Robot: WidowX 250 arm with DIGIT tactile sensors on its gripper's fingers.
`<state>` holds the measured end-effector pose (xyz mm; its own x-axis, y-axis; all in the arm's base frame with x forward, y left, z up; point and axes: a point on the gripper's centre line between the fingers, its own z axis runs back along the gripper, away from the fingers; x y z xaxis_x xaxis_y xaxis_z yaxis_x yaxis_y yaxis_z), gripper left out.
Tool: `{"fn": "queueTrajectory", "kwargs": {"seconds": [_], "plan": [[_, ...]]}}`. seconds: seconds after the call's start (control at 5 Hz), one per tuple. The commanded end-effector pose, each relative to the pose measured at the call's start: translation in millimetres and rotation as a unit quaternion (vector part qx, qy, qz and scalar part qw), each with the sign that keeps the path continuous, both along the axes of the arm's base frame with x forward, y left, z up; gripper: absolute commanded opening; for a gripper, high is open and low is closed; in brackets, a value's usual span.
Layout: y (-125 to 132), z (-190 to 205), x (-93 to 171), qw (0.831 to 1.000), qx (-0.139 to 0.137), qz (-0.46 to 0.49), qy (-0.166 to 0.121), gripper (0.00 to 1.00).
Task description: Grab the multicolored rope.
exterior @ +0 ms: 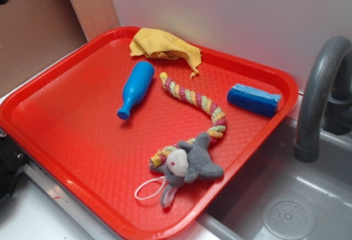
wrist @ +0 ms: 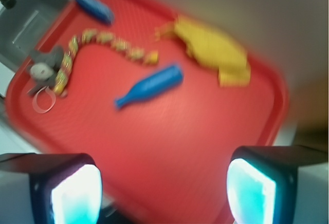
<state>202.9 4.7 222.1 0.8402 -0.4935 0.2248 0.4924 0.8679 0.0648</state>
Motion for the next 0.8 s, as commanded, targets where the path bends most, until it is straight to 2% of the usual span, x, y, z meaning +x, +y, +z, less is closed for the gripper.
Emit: {"fn": "queueTrajectory", "kwargs": {"seconds": [0.0, 0.2, 0.4, 0.6], "plan": [[-48.5, -16.4, 53.7, 0.969, 0.068, -0.229, -0.069, 1.00], [-79.5, -39.7, 47.7, 0.933, 0.078, -0.345, -0.059, 1.00], [-96.8, -62.6, 54.4, 0.933, 0.071, -0.350, -0.048, 1.00], [-105.3, -83.7, 71.4, 0.943, 0.076, -0.323, -0.034, 1.00]]}}
